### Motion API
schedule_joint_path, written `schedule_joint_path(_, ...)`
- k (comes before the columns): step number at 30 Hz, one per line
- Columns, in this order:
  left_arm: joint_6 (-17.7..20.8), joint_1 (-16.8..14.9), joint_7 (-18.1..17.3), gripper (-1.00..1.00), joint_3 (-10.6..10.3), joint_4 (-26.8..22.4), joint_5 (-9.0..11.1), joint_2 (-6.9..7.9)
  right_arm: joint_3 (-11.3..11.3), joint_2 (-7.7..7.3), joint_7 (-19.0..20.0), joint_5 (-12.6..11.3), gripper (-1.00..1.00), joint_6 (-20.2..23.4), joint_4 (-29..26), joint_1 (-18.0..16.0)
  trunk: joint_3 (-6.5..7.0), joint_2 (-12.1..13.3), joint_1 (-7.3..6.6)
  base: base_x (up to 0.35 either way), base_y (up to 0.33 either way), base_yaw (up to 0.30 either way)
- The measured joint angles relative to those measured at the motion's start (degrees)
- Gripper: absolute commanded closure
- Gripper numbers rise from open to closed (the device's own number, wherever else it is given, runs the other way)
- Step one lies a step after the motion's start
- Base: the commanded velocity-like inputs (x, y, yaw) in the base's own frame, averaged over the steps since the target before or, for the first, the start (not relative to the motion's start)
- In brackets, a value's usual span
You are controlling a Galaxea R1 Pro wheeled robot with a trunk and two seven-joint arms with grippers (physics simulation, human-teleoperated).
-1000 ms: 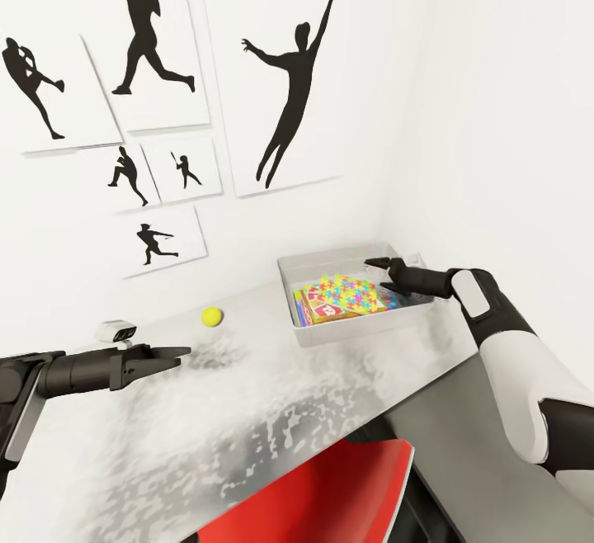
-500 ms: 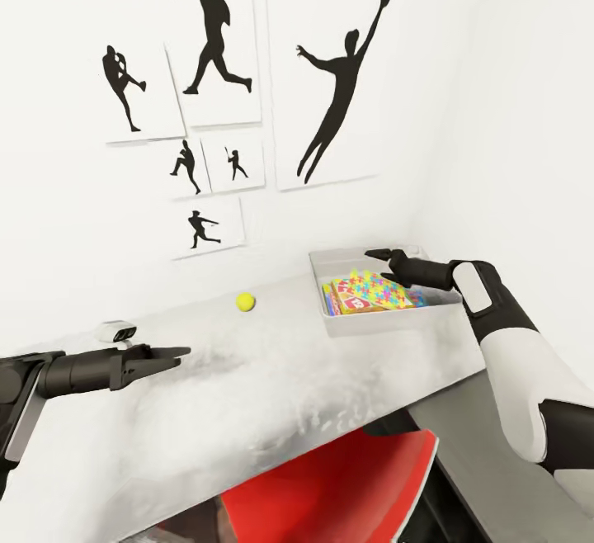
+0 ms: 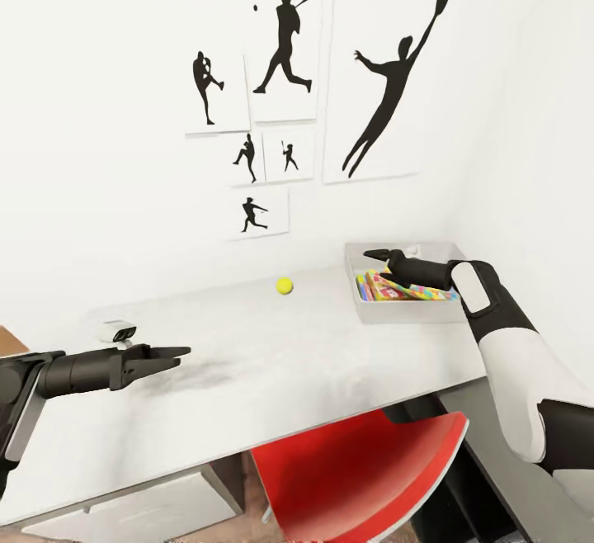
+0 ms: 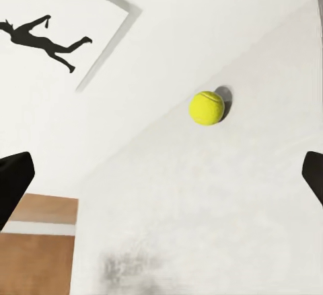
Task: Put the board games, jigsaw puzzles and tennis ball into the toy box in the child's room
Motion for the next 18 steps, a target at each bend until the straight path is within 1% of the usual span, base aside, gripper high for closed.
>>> schedule_joint_path(18,0.0,0.0,0.0,-1.0,0.1,0.0,0.1,0.01,0.1,0.22,-0.2,0.1,-1.0,-0.2,-0.1,0.0,0.0,0.0,-0.01,-0.007,0.004,0.003)
